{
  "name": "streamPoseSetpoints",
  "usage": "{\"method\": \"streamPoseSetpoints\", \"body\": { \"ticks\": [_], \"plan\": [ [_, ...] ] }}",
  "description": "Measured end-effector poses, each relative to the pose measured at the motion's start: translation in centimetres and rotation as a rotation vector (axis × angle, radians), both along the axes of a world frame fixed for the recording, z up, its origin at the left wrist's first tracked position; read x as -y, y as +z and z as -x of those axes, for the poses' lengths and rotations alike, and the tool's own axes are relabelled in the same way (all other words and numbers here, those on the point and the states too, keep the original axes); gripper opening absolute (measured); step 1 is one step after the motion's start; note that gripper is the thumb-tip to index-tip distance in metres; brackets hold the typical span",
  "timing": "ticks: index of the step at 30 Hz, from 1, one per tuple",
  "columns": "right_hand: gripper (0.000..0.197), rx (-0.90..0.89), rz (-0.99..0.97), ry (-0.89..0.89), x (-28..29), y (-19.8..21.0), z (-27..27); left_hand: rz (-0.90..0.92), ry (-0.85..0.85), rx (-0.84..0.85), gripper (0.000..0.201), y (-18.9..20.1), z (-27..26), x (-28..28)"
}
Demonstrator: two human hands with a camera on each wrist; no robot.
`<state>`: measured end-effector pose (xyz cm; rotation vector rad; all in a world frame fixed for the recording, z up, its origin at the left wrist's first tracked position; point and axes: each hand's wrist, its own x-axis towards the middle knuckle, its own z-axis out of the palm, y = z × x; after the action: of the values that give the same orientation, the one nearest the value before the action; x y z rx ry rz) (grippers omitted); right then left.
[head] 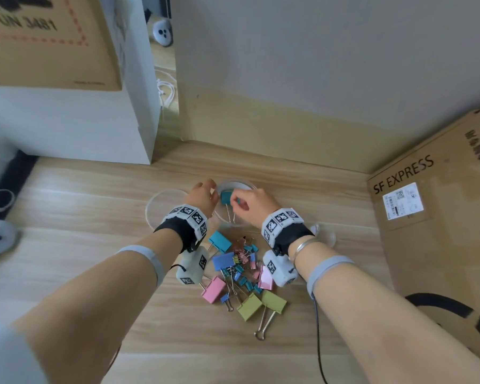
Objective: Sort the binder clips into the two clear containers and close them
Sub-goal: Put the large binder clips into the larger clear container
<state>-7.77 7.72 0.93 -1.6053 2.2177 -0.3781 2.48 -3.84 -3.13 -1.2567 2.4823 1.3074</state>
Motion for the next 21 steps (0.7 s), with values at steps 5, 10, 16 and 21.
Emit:
{"method": "streamPoseSetpoints", "body": {
  "ticks": [5,10,16,21],
  "plan": [
    [0.026,-0.155,-0.255,0.366,-2.6,-2.1,-2.5,-0.026,0.006,-0.017,0.029,-0.3,-0.2,0.2],
    [0.051,-0.305,-0.442,0.314,-2.5,-4.5,-4.4,-0.019,0.019,-0.052,0.028,-0.9,-0.4,0.2],
    [0.058,-0.292,-0.495,0.253,-2.0,-5.3,-5.1,0.012,0.004,-0.073,0.028,-1.4,-0.6,0.2],
    [0.045,-0.177,-0.510,0.226,-2.4,-5.2,-4.3,-0.015,0.032,-0.084,0.028,-1.5,-0.6,0.3]
  ]
}}
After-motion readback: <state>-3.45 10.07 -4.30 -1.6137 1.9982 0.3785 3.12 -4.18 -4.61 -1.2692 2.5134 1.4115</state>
